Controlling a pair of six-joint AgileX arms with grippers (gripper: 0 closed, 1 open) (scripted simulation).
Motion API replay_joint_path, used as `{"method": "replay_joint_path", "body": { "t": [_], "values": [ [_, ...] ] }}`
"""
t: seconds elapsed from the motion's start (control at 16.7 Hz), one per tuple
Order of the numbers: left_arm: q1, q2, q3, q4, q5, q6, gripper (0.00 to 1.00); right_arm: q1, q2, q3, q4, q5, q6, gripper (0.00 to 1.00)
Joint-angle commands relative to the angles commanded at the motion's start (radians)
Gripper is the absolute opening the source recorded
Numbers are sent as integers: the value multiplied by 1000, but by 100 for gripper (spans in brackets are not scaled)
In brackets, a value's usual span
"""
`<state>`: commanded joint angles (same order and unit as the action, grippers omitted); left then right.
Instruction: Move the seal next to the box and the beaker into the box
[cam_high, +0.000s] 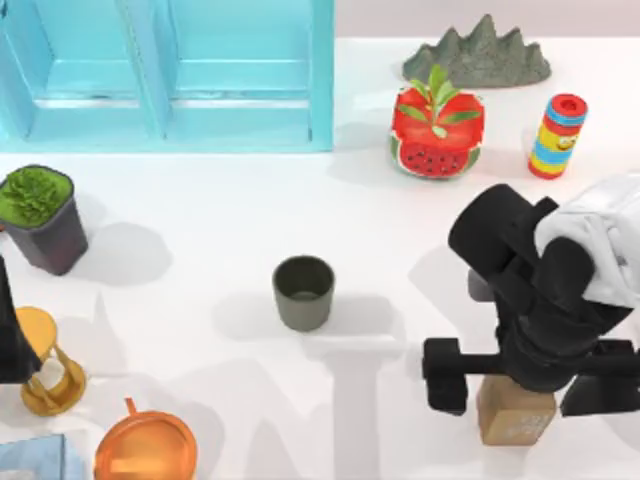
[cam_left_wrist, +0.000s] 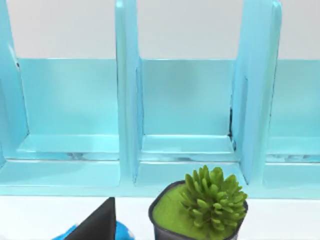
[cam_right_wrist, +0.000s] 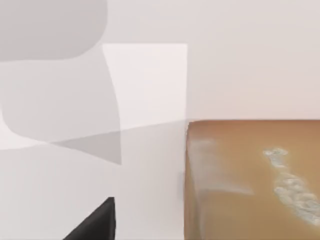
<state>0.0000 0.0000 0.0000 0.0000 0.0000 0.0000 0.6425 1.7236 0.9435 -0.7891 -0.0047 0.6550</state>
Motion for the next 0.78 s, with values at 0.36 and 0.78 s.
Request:
{"method": "replay_joint_path", "body": {
  "t": [0.36, 0.78],
  "values": [
    [0, 0, 0, 0, 0, 0, 100, 0, 0, 0, 0, 0, 0, 62],
    [0, 0, 0, 0, 0, 0, 100, 0, 0, 0, 0, 0, 0, 10]
  ]
}}
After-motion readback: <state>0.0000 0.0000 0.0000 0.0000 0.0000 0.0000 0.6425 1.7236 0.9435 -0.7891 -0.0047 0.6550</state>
